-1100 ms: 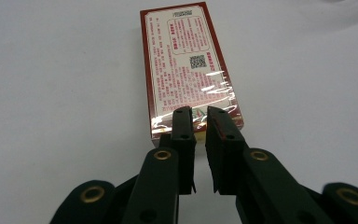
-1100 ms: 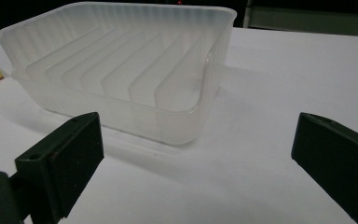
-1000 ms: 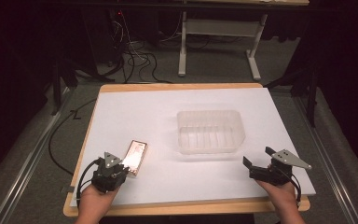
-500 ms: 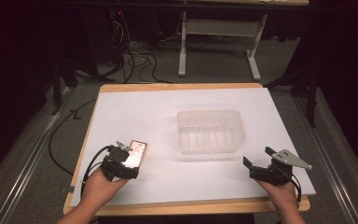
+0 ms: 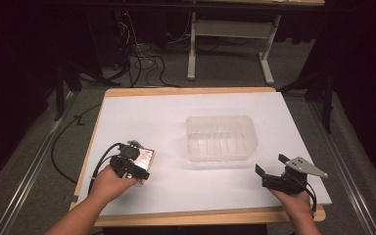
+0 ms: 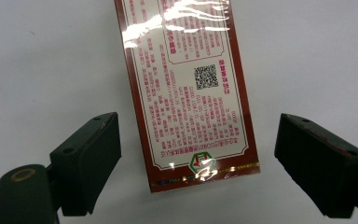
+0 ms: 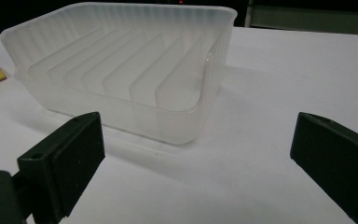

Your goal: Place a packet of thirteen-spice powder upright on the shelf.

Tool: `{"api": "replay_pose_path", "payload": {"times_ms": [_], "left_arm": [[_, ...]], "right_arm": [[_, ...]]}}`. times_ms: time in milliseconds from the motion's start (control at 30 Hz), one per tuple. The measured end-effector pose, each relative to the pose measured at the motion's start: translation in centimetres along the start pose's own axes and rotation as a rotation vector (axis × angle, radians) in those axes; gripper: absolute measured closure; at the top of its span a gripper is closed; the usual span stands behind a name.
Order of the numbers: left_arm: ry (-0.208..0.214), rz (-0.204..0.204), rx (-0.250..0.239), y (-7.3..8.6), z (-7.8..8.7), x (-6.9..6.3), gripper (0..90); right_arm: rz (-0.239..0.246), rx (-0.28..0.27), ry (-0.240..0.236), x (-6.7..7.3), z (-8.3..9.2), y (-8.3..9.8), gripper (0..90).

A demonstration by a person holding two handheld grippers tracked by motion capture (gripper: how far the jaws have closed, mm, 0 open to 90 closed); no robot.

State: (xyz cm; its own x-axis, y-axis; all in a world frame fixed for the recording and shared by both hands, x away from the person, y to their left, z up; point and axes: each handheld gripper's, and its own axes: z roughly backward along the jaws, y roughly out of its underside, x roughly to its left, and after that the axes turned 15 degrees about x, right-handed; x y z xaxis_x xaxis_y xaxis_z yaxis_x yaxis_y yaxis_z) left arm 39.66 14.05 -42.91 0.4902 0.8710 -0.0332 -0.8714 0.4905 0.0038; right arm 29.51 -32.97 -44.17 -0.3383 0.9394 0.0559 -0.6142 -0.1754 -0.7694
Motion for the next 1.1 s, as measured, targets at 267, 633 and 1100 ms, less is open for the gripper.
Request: {"api": "replay_pose_path", "payload": {"times_ms": [267, 633, 1100], "left_arm": [[0.01, -0.001, 0.099, -1.8, -0.7, 0.1, 14.4], [0.011, -0.003, 0.184, -3.4, -1.4, 0.2, 17.6], [-0.022, 0.003, 0.223, -3.5, -1.4, 0.2, 30.3]], "right_arm": [[-0.001, 0.002, -0.001, 0.0, 0.0, 0.0, 3.3], [-0.004, 0.006, -0.001, 0.0, -0.1, 0.0, 3.3], [0.0, 0.012, -0.002, 0.1, -0.1, 0.0, 3.4]]}}
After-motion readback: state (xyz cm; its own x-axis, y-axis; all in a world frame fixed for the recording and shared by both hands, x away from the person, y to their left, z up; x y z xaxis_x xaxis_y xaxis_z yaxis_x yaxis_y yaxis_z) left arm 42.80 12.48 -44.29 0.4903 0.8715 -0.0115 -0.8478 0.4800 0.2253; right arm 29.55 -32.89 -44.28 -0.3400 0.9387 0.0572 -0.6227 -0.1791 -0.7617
